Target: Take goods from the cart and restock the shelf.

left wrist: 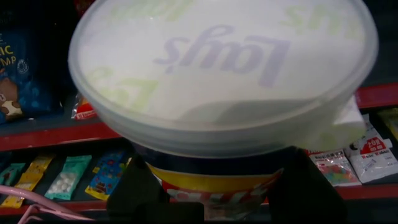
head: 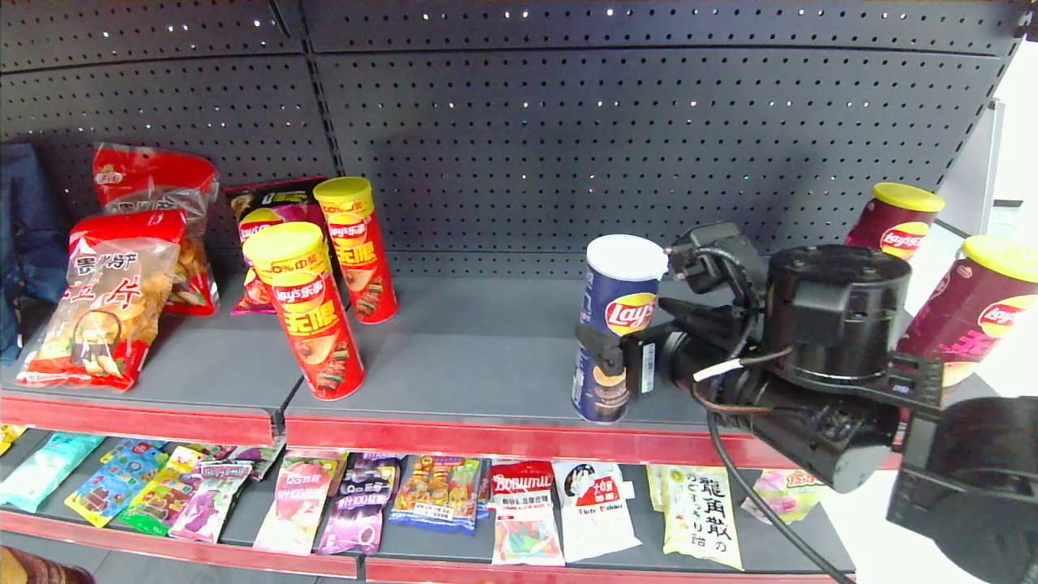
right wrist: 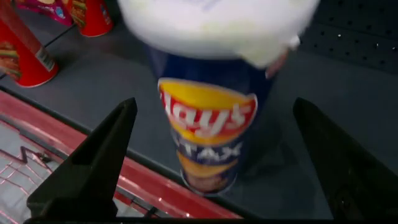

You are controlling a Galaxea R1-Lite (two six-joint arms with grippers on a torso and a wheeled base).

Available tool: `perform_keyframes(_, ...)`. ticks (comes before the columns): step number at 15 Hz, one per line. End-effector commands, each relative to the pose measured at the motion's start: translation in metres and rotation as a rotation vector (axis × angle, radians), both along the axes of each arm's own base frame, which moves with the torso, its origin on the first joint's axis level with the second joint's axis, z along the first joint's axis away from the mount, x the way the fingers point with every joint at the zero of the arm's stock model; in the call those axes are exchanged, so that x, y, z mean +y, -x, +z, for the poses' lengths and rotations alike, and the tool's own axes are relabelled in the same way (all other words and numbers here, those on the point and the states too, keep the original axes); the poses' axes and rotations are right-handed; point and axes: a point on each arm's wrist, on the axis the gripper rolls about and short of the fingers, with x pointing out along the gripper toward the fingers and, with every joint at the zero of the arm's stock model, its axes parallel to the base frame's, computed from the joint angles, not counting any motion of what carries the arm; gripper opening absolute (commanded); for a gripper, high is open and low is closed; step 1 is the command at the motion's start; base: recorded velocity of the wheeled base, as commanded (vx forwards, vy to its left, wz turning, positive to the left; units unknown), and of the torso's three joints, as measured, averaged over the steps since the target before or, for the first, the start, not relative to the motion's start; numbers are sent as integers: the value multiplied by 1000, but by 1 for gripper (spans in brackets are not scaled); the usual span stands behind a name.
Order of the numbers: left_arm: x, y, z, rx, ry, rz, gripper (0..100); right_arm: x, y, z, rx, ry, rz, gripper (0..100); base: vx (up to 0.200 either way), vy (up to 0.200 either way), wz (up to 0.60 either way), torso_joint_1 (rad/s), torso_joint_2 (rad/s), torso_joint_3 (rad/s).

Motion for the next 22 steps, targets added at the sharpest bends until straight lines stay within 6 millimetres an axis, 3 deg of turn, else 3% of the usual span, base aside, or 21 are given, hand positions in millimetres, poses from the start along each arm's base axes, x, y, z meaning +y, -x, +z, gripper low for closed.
perform_keyframes(1,0,0,0,1,0,-2,0,-18,29,7,-12,-17,26,100,0,0,0,0,0,0)
perform_keyframes(4,0,0,1,-2,0,-1,0,-37,61,21,-40,-98,64,100,0,0,0,0,0,0)
perform_keyframes(7,0,-1,0,6,1,-10,0,-68,80,28,-96,-99,43,100,0,0,0,0,0,0)
perform_keyframes(8,0,-4,1,20,2,-17,0,-95,91,29,-150,-39,61,100,0,0,0,0,0,0)
perform_keyframes(10,0,-8,6,31,2,-37,0,-128,102,26,-188,49,83,100,0,0,0,0,0,0)
perform_keyframes(11,-1,-11,12,34,3,-66,0,-162,111,23,-171,137,12,100,0,0,0,0,0,0)
perform_keyframes(13,-2,-12,19,21,1,-96,0,-190,142,19,-156,145,-88,100,0,0,0,0,0,0)
perform_keyframes(15,-2,-11,20,18,0,-117,0,-197,191,-4,-124,157,-196,100,0,0,0,0,0,0)
perform_keyframes(17,-4,-12,21,26,3,-197,0,-197,217,-17,-115,166,-231,100,0,0,0,0,0,0)
perform_keyframes(22,-5,-37,45,83,23,-253,0,-199,232,-30,-126,188,-355,100,0,0,0,0,0,0)
